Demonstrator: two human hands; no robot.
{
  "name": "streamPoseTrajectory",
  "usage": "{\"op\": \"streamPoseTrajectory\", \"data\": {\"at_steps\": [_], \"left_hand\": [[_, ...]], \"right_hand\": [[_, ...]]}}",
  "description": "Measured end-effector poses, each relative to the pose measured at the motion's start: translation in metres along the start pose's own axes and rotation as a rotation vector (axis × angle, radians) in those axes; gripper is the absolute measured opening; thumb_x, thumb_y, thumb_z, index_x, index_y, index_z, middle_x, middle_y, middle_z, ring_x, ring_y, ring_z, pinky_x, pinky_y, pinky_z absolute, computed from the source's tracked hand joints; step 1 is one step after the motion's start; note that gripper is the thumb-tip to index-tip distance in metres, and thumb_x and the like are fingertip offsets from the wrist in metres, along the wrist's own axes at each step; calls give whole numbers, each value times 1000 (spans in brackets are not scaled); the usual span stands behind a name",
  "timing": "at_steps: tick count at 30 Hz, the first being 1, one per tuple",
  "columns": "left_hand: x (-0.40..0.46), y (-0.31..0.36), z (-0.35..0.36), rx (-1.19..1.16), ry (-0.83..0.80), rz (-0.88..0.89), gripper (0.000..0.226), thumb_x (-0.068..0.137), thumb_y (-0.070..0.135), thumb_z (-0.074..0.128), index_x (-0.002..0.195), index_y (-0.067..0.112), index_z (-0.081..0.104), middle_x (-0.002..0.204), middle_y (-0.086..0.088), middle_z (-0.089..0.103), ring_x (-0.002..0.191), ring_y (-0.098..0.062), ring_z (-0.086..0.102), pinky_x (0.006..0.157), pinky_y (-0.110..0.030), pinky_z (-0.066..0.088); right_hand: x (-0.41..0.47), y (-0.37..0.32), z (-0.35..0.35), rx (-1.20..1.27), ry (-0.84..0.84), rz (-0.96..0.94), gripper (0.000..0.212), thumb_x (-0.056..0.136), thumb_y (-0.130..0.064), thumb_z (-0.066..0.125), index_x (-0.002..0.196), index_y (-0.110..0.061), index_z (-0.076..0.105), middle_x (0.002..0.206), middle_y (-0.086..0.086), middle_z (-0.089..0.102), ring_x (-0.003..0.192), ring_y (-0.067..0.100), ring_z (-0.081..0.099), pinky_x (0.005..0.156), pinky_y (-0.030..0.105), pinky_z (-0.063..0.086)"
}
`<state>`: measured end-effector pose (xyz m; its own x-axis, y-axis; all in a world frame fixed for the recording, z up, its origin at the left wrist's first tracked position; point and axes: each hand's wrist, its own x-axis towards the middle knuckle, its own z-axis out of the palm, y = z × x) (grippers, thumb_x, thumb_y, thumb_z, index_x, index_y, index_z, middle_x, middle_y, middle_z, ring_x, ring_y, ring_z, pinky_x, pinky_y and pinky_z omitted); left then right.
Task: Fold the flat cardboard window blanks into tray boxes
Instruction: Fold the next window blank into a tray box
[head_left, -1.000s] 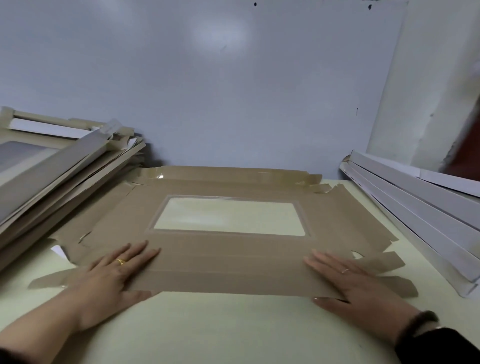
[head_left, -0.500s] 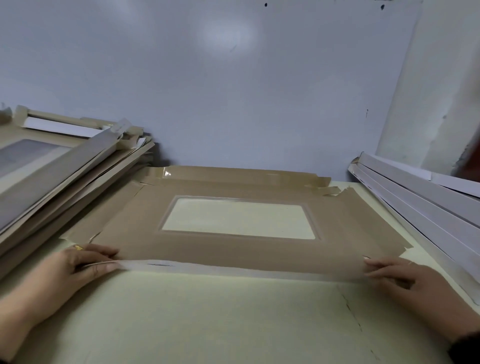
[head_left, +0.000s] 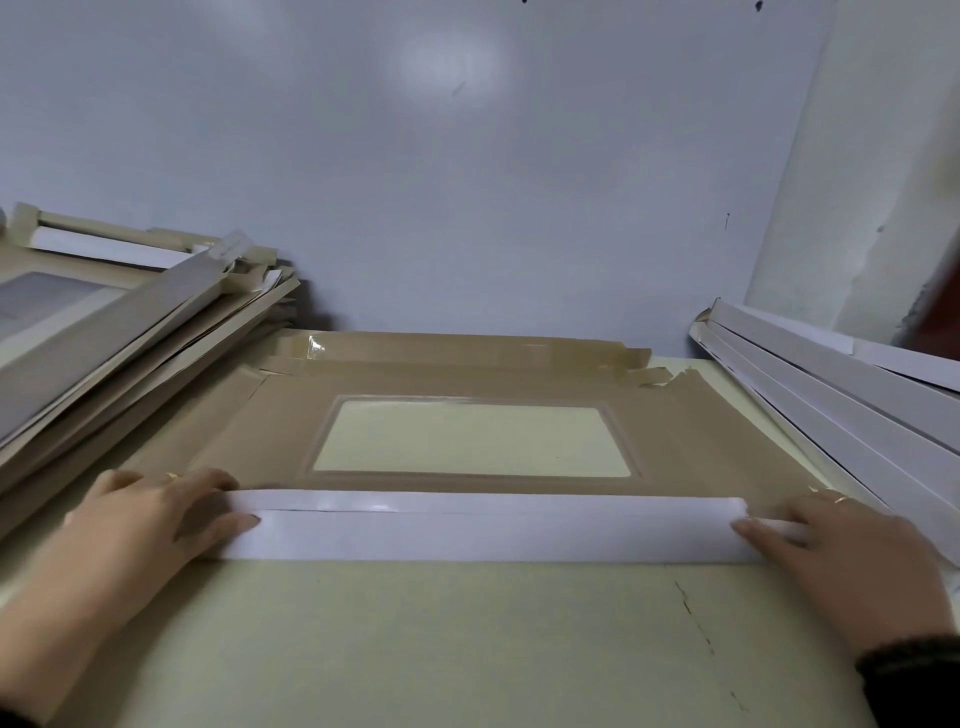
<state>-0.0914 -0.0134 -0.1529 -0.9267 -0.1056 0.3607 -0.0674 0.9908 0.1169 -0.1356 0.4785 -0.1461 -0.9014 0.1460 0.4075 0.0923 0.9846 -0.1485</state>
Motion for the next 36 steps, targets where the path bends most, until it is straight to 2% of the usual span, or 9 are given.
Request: {"op": "streamPoseTrajectory", "data": {"at_steps": [5, 7, 10, 13, 15, 21, 25, 30, 36], "left_hand": [[1, 33, 3, -11, -20, 127, 37, 72, 22, 75, 108, 23, 68, 97, -4, 67, 84, -33, 63, 67, -44, 43], [0, 58, 5, -148, -85, 233, 37, 84, 32, 55, 119, 27, 62, 121, -2, 61, 108, -28, 58, 85, -46, 46], [0, 96, 24, -272, -198, 370, 54, 88, 58, 22, 138, 41, 33, 145, 23, 23, 137, 0, 20, 112, -21, 15], [1, 131, 35, -296, -282, 433, 48, 96, 49, 32, 141, 46, 18, 146, 30, 1, 137, 10, -2, 105, -7, -6], [2, 143, 40, -309, -308, 461, 50, 95, 49, 34, 143, 44, 19, 150, 27, 3, 138, 8, -3, 110, -13, -5], [5, 123, 39, -368, -363, 465, 47, 93, 49, 41, 136, 51, 22, 147, 31, 5, 137, 10, -5, 113, -16, -1], [7, 91, 27, -528, -388, 362, 45, 88, 37, 57, 124, 52, 36, 139, 35, 19, 134, 14, 8, 107, -8, 9], [9, 51, 21, -642, -384, 226, 37, 84, 24, 66, 112, 45, 56, 132, 33, 36, 126, 18, 25, 103, -6, 15], [8, 2, 23, -655, -371, 131, 40, 61, 51, 72, 98, 62, 61, 123, 39, 47, 121, 18, 37, 107, -21, 25]], "right_hand": [[2, -17, 0, -147, 123, -237, 39, 57, -23, 73, 92, -7, 69, 101, 19, 65, 93, 39, 62, 92, 48, 29], [-3, -38, 5, -79, 73, -431, 57, 50, -7, 84, 104, -9, 69, 116, 15, 64, 102, 37, 62, 95, 46, 33], [-16, -80, 11, 113, -56, -730, 51, 66, -18, 78, 115, -12, 65, 123, 7, 61, 109, 28, 61, 89, 44, 50], [-23, -112, 19, 244, -277, -843, 50, 90, -39, 50, 138, -26, 42, 146, -11, 32, 137, 12, 29, 112, 33, 21], [-25, -122, 29, 282, -377, -833, 52, 96, -48, 36, 144, -37, 21, 150, -24, 6, 140, -1, 1, 111, 18, -4], [-18, -103, 37, 289, -472, -793, 48, 97, -44, 32, 142, -45, 13, 136, -37, -5, 130, -15, -12, 109, 14, -8], [-5, -69, 34, 365, -474, -690, 47, 94, -39, 45, 133, -47, 20, 138, -33, 12, 134, -11, 4, 112, 15, 4], [3, -33, 26, 477, -408, -503, 44, 84, -31, 64, 116, -51, 40, 130, -32, 35, 128, -12, 27, 99, -1, 7], [4, -4, 19, 499, -411, -334, 40, 79, -29, 70, 111, -46, 52, 125, -30, 44, 123, -7, 37, 102, 11, 19]]}}
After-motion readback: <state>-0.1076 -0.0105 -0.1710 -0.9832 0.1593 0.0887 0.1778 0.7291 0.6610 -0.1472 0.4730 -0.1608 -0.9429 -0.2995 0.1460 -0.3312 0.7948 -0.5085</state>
